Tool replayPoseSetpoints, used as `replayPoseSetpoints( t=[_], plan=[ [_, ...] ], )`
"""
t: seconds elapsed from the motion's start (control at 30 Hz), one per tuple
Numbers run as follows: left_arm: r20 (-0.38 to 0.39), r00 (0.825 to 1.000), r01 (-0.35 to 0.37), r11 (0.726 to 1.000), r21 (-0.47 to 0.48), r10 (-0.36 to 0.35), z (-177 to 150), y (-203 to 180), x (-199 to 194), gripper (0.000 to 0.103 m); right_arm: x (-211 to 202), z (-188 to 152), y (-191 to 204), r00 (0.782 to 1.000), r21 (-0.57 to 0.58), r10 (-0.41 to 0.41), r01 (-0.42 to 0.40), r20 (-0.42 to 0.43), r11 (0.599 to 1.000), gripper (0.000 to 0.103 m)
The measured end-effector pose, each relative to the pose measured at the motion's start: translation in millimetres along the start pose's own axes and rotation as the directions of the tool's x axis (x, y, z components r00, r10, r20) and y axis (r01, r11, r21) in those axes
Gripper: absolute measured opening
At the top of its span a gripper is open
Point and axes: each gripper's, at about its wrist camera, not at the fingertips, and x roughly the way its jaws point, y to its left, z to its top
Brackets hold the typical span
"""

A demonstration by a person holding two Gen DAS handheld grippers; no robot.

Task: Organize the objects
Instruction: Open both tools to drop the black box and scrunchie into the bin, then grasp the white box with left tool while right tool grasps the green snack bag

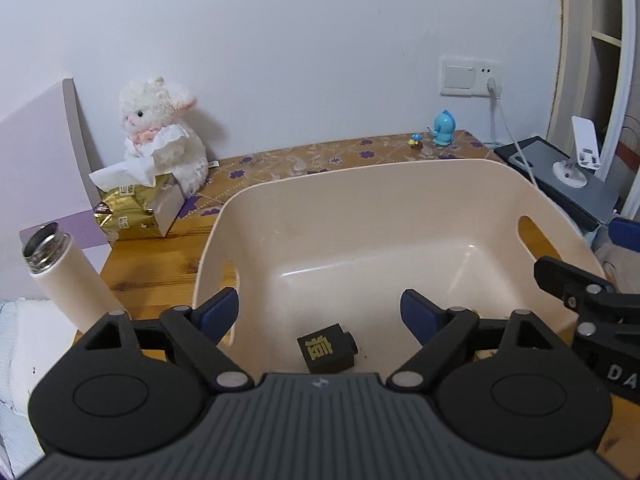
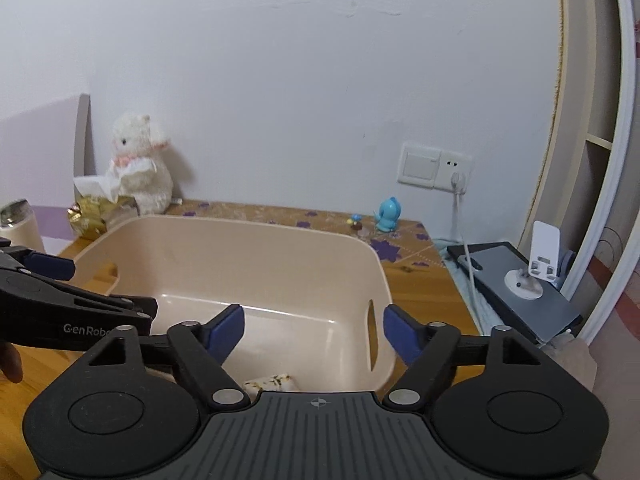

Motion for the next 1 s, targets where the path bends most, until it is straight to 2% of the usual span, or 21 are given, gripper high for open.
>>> replayPoseSetpoints(
  t=[0.07, 0.53, 0.73, 1.0],
  plan=[
    [0.001, 1.0, -0.007, 1.0, 0.003, 0.007, -4, 0, -9, 0.09, -11, -1, -2, 1.0, 0.007, 0.011, -0.011, 0.009, 1.0, 0.09],
    [-0.017, 1.0, -0.022, 0.998, -0.061, 0.021, -52, 25, -61, 0.09, -60, -31, -6, 1.0, 0.007, 0.019, -0.019, -0.01, 1.0, 0.097],
    [-0.068, 0.997, -0.038, 0.998, -0.053, 0.035, -78, 37, -50, 0.09, -48, -60, -6, 0.995, 0.015, 0.014, -0.013, -0.097, 1.0, 0.098],
    [-0.146, 0.989, -0.015, 0.999, -0.043, 0.008, -113, 63, -19, 0.09, -25, -89, -4, 0.982, 0.001, 0.009, -0.009, -0.191, 1.0, 0.098]
  ],
)
